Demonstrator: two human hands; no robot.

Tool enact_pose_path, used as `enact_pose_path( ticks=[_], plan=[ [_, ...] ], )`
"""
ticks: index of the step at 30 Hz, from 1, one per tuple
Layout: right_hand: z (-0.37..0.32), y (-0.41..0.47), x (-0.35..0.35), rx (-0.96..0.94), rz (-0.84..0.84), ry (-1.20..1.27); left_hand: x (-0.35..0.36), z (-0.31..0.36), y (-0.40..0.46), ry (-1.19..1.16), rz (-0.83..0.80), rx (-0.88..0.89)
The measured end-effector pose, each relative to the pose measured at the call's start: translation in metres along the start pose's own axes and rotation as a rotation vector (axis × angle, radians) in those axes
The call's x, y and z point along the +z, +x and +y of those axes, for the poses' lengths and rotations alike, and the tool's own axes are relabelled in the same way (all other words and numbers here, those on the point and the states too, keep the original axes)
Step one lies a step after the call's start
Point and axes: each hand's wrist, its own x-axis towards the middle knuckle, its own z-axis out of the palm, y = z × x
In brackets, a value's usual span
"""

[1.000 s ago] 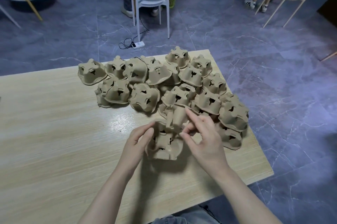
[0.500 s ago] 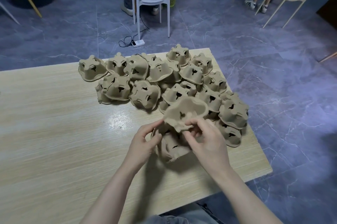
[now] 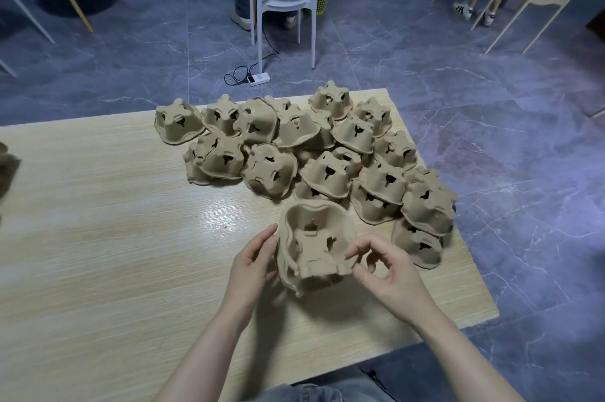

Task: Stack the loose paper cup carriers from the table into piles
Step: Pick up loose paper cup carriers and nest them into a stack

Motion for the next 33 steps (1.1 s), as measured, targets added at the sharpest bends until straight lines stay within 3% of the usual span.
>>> enact_pose_path(
  ticks=[8, 19, 25, 33],
  plan=[
    [0.022, -0.001, -0.007, 0.029, 0.048, -0.120, 0.002, -0.003, -0.012, 0.001, -0.015, -0.074],
    [0.041, -0.001, 0.014, 0.385, -0.076, 0.063, 0.003, 0.000, -0.008, 0.094, -0.127, -0.039],
    [0.036, 0.025, 0.020, 0.307, -0.075, 0.078, -0.004, 0.008, 0.001, 0.039, 0.035, 0.038],
    [0.032, 0.124, -0.016, 0.117, 0.055, -0.352, -0.025, 0.015, 0.011, -0.005, 0.143, 0.054]
  ],
)
